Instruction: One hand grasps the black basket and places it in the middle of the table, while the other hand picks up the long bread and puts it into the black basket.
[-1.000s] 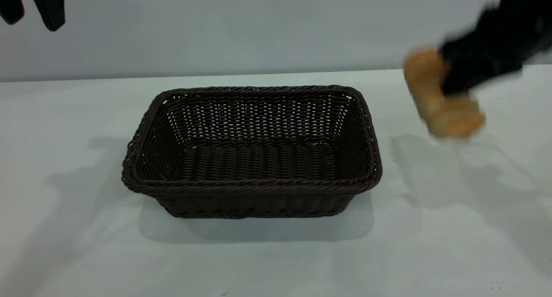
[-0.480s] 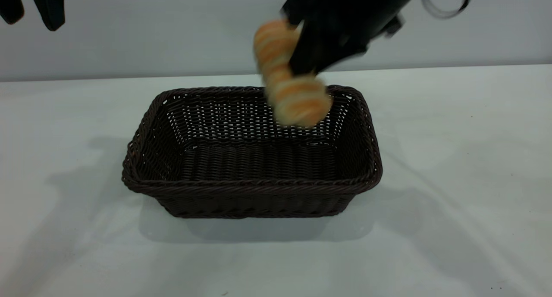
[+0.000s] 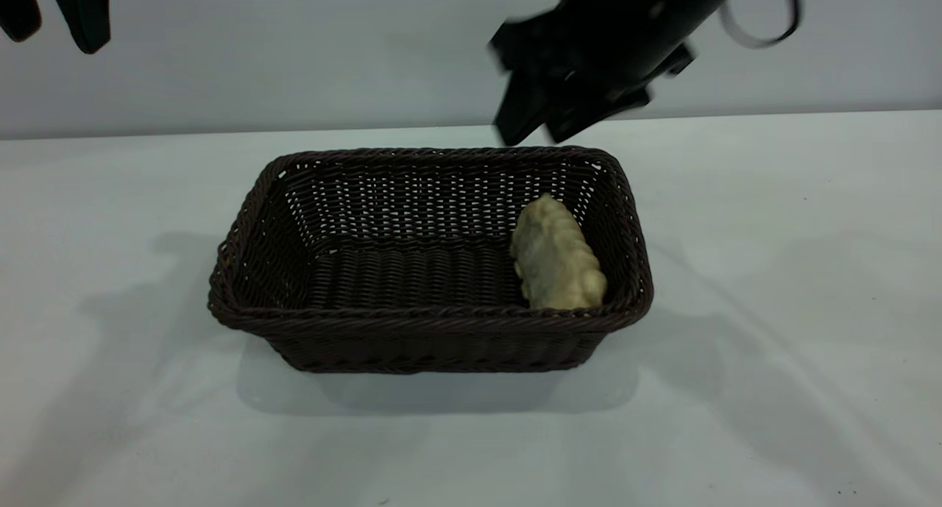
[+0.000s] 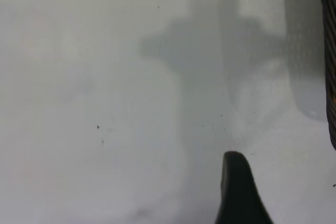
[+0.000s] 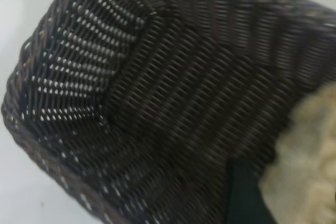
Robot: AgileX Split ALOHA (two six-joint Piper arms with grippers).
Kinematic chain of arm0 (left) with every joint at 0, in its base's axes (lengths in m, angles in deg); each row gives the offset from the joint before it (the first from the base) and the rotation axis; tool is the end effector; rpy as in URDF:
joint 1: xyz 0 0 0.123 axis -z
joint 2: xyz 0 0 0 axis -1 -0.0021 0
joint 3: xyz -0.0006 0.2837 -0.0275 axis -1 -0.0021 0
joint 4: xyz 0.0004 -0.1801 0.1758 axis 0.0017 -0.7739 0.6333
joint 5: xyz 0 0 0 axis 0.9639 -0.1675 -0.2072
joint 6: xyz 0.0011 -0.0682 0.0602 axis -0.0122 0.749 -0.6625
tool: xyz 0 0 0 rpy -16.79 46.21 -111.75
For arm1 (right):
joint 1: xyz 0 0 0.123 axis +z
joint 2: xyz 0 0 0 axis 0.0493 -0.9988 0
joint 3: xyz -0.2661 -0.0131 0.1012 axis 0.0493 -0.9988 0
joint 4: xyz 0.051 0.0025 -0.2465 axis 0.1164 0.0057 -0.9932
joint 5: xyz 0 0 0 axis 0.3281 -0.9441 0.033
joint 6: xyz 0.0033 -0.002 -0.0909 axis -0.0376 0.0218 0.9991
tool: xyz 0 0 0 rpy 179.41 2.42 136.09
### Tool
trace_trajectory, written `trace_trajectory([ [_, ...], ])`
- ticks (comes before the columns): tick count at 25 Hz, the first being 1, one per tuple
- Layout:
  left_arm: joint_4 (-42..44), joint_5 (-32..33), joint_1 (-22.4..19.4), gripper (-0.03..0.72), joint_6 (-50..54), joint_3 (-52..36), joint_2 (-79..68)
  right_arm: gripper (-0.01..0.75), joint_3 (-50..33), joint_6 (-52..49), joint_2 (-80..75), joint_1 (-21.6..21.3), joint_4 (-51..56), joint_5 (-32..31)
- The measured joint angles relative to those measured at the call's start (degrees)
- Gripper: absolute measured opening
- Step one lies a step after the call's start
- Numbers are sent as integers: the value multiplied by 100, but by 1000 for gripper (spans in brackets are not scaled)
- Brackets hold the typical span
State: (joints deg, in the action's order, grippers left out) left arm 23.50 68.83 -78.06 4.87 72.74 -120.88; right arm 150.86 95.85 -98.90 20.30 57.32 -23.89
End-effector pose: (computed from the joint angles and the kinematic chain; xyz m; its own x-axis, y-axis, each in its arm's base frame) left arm 0.3901 -0.0698 0.2765 -0.9494 0.1791 -0.2579 0.1531 0.9811 0.1180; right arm 0.3729 0.1904 0.1891 -0.7822 -0.2540 -0.5689 -0.4842 0.8225 0.2985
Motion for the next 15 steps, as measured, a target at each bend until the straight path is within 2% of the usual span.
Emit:
trace_trajectory([
  [5,0,0,0,517,-151,0,0,392,0,-1402,623,-779,-1883,-1446],
  [8,0,0,0,517,-234,0,6,384,-13,-2119,945,-1083,-3157,-2311],
  [11,0,0,0,517,-283,-8,130,383,-122,-2459,1405,-1263,-3715,-2711],
  [15,0,5,0,517,-299,-137,737,383,-454,-2588,2233,-1321,-3832,-2930],
])
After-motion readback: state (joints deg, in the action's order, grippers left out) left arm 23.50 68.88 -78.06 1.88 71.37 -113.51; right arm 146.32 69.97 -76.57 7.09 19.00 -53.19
